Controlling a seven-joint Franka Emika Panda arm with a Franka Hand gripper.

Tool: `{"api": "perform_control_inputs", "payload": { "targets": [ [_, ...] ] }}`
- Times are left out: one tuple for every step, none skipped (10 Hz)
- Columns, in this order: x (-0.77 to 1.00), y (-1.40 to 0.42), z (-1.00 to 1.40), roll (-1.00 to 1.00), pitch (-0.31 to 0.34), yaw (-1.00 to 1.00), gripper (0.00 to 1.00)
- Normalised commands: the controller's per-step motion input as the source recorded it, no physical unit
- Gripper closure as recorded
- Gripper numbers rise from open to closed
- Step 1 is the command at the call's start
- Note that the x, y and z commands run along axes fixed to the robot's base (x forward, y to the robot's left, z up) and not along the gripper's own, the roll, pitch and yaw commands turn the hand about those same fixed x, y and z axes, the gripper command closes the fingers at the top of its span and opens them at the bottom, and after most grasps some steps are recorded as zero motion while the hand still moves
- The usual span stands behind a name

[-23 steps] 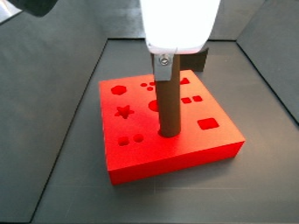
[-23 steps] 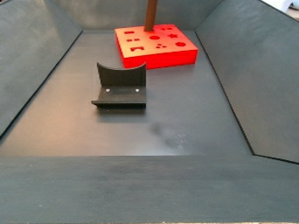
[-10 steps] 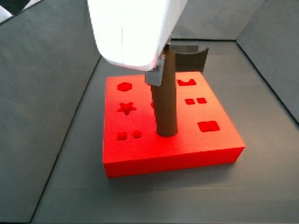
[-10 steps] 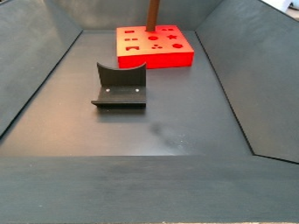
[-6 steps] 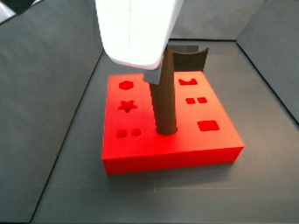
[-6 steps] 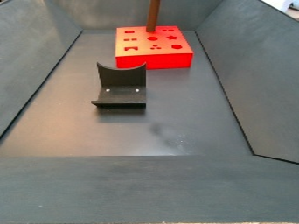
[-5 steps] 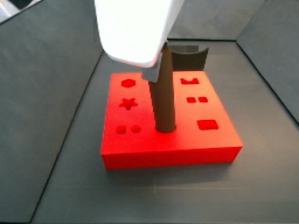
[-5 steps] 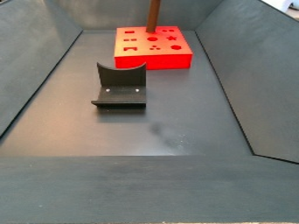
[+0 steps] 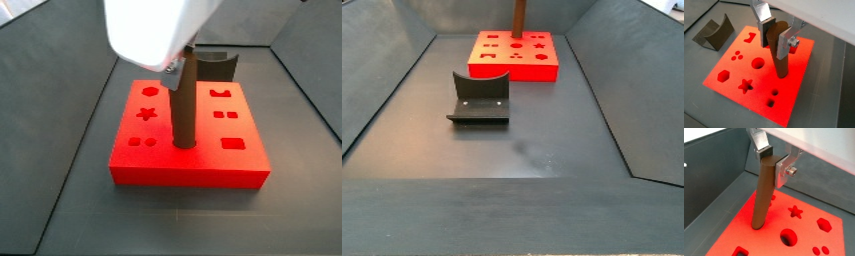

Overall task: Pick up the oval object. Move up. Place the oval object on the fixture. Regrasp the oval object. Move to above the board. Insert the oval object.
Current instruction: Insert the oval object.

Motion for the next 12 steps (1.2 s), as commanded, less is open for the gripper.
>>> {"api": "perform_control_inputs", "payload": {
  "targets": [
    [0.00, -0.06, 0.13, 0.27, 0.500, -0.16, 1.00],
    [0.01, -0.05, 0.10, 0.28, 0.500, -0.17, 1.00],
    [0.30, -0.04, 0.00, 0.00, 0.140, -0.12, 1.00],
    [0.00, 0.00, -0.60, -0.10, -0.147, -0.07, 1.00],
    [-0.02, 0.05, -0.79, -0.14, -0.147, 0.00, 1.00],
    [0.00, 0.05, -0.92, -0.12, -0.067, 0.00, 1.00],
    [0.06, 0.01, -1.00, -0.07, 0.000, 0.00, 1.00],
    [0.10, 0.02, -0.86, -0.15, -0.010, 0.00, 1.00],
    [0.05, 0.05, -0.75, -0.16, -0.061, 0.00, 1.00],
    [0.00, 0.00, -0.06, -0.07, -0.127, 0.00, 1.00],
    [0.00, 0.00, 0.00, 0.00, 0.006, 0.00, 1.00],
    [0.00, 0.00, 0.00, 0.00, -0.019, 0.00, 1.00]
  ]
}}
